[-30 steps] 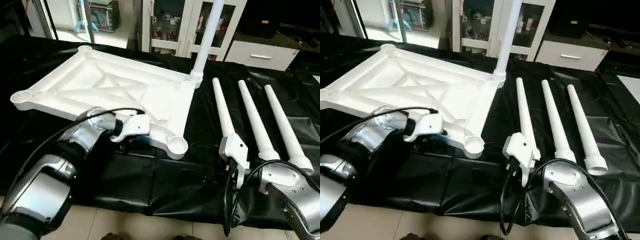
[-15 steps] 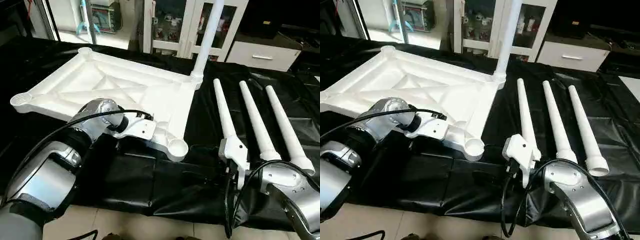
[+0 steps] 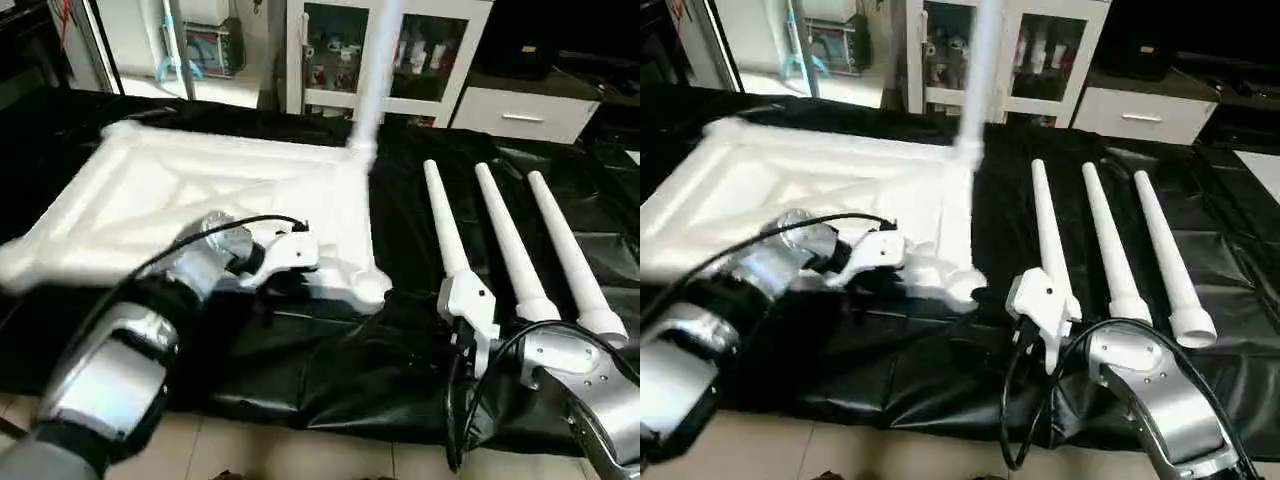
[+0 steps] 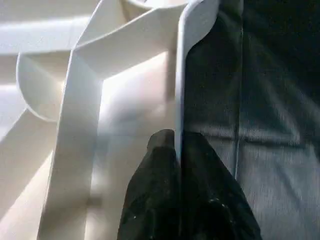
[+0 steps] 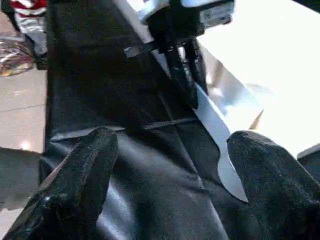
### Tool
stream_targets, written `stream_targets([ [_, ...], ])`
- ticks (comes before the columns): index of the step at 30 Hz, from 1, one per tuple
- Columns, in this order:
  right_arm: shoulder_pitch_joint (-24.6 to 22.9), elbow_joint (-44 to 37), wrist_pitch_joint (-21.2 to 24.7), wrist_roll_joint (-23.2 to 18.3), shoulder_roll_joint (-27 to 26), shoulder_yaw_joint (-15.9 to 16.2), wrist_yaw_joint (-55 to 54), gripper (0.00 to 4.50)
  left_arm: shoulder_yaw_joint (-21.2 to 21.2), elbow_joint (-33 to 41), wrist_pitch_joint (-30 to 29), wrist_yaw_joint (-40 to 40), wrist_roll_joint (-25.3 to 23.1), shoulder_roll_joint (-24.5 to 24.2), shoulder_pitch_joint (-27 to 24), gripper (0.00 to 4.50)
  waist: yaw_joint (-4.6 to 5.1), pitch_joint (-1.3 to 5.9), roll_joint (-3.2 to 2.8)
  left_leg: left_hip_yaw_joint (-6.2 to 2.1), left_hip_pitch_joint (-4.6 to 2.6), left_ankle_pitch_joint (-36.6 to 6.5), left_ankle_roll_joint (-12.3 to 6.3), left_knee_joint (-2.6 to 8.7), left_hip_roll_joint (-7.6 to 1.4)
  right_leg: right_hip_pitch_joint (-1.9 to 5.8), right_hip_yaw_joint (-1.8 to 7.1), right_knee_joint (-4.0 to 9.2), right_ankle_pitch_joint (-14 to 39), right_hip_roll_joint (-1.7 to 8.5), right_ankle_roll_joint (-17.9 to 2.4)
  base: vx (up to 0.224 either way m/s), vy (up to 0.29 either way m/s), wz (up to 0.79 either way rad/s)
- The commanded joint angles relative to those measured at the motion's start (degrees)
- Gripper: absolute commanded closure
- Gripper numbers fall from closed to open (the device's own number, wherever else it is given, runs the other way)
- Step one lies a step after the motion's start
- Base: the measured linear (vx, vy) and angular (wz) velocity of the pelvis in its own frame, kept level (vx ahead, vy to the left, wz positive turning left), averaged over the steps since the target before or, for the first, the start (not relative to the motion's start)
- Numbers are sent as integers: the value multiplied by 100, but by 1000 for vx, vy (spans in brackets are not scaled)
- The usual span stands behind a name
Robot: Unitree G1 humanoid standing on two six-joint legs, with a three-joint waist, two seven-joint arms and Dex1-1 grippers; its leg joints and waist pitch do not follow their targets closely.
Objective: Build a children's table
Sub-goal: Rotate table base
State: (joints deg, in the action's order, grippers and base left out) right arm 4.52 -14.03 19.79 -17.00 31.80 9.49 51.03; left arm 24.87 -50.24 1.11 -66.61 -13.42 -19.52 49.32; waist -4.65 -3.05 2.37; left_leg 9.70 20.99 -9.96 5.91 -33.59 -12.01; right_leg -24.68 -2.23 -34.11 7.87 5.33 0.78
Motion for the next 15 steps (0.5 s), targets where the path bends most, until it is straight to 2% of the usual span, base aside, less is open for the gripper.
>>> stream_targets([
  [1,67,103,-17,109,-9,-85,-110,64,-81,187,-251,210,20,16,-276,449,-13,326,40,21,-26,-1944,-235,417,-39,287,103,485,2508,176,-808,0,0,0],
  [2,73,119,-13,126,-16,-86,-137,64,-79,268,-239,186,30,16,-327,449,-5,315,50,19,-6,-1906,-242,424,-38,289,101,480,2473,170,-811,0,0,0],
  [4,103,185,-29,190,-43,-92,-223,64,-64,509,-69,92,87,19,-486,449,-13,319,45,24,-17,-1912,-247,423,-42,278,108,486,2467,173,-788,0,0,0],
  [5,106,190,-28,194,-46,-93,-231,64,-65,522,-56,89,92,21,-496,449,-9,315,72,29,-11,-1903,-257,423,-38,276,106,487,2447,166,-782,0,0,0],
  [7,252,428,17,417,-134,-143,-595,64,-52,584,254,237,46,39,-585,449,-9,327,70,29,-6,-1829,-257,425,-38,273,110,468,2308,161,-767,0,0,0],
  [9,299,506,22,481,-161,-162,-715,64,-51,617,265,331,10,36,-605,449,-9,338,68,35,-2,-1754,-234,421,-29,279,111,450,2133,155,-790,0,0,0],
  [12,452,718,108,560,-292,-304,-1098,64,-48,648,354,649,-104,17,-626,449,-13,330,71,47,-11,-1724,-229,418,-31,269,115,436,2033,153,-835,0,0,0],
  [14,599,856,249,496,-462,-511,-1416,64,-24,652,421,938,-266,-37,-633,449,-4,316,66,46,-8,-1808,-215,428,-25,266,111,457,2193,152,-762,0,0,0],
  [15,652,873,312,448,-523,-589,-1504,64,-67,672,241,1045,-293,-48,-648,449,-4,317,68,45,-14,-1813,-204,429,-27,264,112,457,2221,154,-738,0,0,0],
])
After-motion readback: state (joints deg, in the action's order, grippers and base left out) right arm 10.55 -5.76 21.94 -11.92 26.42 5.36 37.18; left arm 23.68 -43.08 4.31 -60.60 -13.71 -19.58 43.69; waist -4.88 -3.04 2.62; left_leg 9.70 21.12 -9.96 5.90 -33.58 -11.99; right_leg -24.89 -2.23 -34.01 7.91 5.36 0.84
